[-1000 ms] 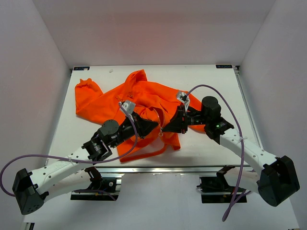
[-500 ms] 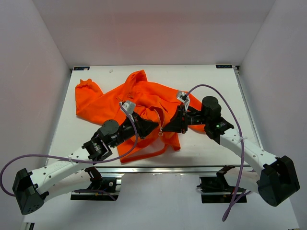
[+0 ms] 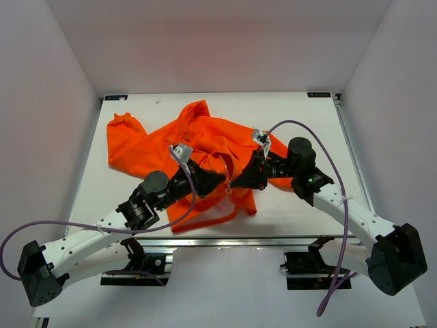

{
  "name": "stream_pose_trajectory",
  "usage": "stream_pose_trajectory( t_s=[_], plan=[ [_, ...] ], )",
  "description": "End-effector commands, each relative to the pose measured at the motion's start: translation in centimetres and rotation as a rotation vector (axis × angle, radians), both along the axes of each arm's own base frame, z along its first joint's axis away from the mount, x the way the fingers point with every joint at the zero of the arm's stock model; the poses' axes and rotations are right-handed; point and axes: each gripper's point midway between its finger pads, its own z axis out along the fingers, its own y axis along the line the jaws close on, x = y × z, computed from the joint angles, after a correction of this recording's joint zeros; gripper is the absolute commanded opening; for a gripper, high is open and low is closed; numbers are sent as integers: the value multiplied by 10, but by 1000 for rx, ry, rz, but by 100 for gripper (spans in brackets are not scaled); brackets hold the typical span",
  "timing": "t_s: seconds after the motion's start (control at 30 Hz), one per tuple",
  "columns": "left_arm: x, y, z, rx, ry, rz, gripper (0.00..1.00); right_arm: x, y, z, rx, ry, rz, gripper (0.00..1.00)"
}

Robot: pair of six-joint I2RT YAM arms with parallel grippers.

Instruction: Zip up the jacket

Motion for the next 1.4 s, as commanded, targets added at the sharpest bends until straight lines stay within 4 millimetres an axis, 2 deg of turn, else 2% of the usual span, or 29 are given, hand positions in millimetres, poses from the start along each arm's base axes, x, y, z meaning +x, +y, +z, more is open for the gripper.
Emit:
stream_pose_trajectory(
  t_s=[0.0,0.5,0.77,0.97,1.13,1.37],
  plan=[
    [-10,1,12,-35,-37,-38,0,-3,-2,20,58,-87,5,0],
    [-21,-12,13,-25,-72,-136,0,-6,-1,17,49,-69,49,0],
    [-25,-13,11,-37,-66,-158,0,-2,-1,24,71,-78,7,0],
    [-39,-18,10,3,-99,-255,0,0,-1,30,79,-96,0,0],
    [-54,-25,-1,47,-89,-365,0,2,-1,35,84,-115,3,0],
    [-56,-26,-21,100,-31,-381,0,6,-6,42,85,-149,-18,0]
  ],
)
